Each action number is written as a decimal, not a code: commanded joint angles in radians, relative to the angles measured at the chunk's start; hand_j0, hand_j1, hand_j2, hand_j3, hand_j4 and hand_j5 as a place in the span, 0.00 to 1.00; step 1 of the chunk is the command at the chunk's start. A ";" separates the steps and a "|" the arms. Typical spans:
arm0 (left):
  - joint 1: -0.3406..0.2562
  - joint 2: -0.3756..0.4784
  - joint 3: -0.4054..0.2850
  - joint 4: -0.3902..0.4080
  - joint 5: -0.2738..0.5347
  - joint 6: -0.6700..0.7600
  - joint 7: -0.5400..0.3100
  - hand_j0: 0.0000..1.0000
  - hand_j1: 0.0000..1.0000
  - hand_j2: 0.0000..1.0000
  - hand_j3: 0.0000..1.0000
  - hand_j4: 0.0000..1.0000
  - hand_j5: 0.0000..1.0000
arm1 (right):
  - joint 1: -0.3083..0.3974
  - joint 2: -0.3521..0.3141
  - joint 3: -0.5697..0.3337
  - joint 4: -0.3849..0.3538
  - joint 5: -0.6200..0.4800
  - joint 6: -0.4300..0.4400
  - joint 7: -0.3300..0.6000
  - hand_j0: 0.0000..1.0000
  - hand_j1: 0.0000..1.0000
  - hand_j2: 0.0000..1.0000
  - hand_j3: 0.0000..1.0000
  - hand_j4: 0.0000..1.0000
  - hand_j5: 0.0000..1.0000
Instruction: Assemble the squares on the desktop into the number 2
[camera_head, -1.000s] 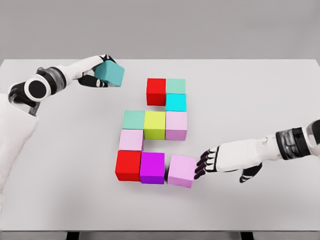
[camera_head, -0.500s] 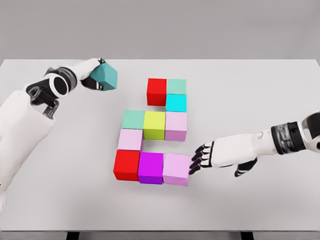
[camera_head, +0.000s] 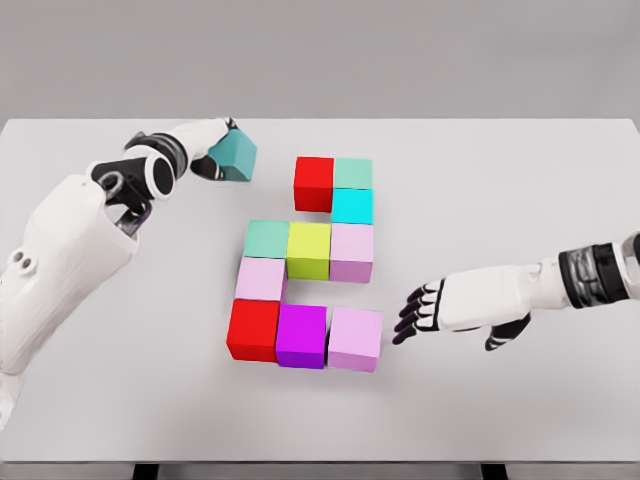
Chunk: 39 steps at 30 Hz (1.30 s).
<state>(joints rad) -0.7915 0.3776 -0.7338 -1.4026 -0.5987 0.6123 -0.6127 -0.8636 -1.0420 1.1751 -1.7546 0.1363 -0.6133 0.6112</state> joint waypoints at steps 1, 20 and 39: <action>-0.002 -0.025 -0.016 0.051 -0.003 -0.001 0.002 0.47 0.47 0.47 0.47 0.47 0.47 | 0.000 0.010 0.003 0.000 -0.006 0.002 0.000 1.00 1.00 1.00 1.00 1.00 1.00; -0.043 -0.109 -0.062 0.131 -0.004 -0.001 0.002 0.50 0.50 0.50 0.50 0.50 0.50 | -0.008 0.040 0.002 0.000 -0.006 0.002 0.000 1.00 1.00 1.00 1.00 1.00 1.00; -0.040 -0.109 -0.061 0.119 -0.004 -0.001 0.002 1.00 1.00 1.00 1.00 1.00 1.00 | -0.017 0.059 -0.003 0.030 0.045 0.002 0.000 1.00 1.00 1.00 1.00 1.00 1.00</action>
<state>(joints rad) -0.8329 0.2682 -0.7958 -1.2837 -0.5999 0.6127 -0.6105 -0.8805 -0.9837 1.1729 -1.7241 0.1858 -0.6132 0.6112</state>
